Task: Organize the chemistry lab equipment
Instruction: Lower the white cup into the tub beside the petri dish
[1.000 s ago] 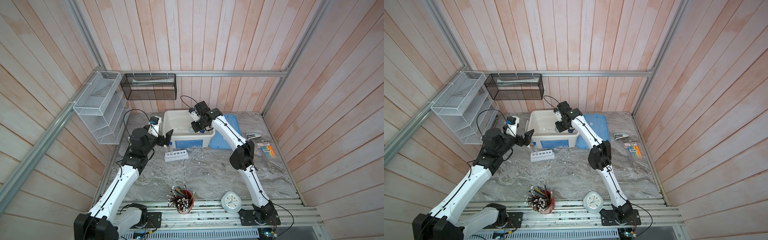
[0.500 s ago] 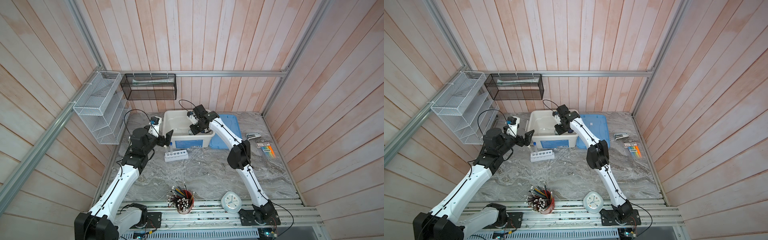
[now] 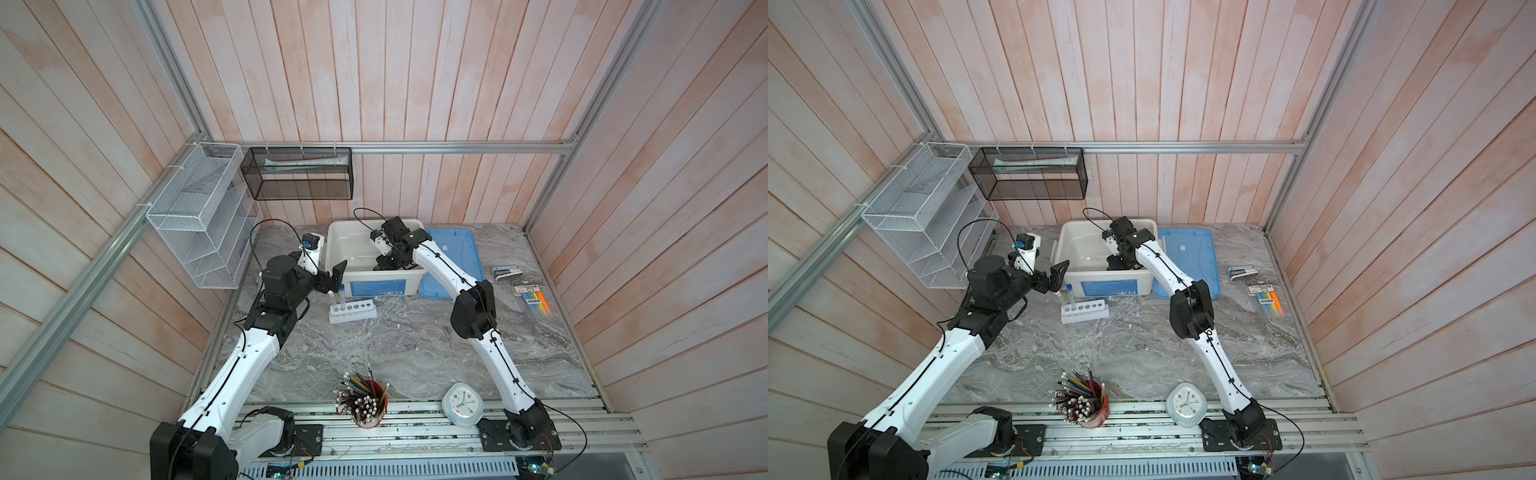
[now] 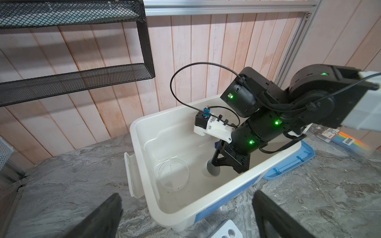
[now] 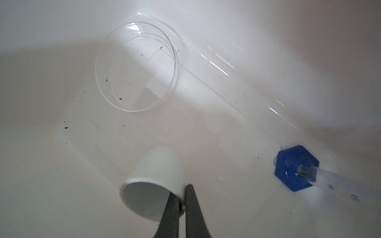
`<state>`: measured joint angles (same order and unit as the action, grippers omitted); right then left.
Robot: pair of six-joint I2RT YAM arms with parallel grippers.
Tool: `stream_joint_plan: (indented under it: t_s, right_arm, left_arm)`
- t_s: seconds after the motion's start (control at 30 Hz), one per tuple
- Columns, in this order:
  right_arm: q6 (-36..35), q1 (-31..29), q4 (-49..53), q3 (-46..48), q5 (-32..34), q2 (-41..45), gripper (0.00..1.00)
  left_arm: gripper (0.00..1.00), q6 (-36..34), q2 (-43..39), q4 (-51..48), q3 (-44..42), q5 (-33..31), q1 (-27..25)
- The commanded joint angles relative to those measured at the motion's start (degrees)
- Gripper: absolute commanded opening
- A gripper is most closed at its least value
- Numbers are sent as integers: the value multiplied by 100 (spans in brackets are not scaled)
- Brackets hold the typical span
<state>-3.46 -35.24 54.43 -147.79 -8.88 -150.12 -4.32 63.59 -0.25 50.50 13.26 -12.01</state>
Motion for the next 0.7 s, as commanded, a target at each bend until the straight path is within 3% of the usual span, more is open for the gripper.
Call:
stream_joint_plan:
  t_s: [0.0,0.5,0.67]
  right_arm:
    - [-5,-79,-171,57,18,-298,0]
    - [47,-211,-442,88,-4,-456,0]
    - [52,-218,-471,96,1,-437,5]
  left_arm:
    - [100,-52,66,-10,83,109,24]
    - [100,-53,109,-26,92,124,24]
    - [100,-43,102,-19,93,132,23]
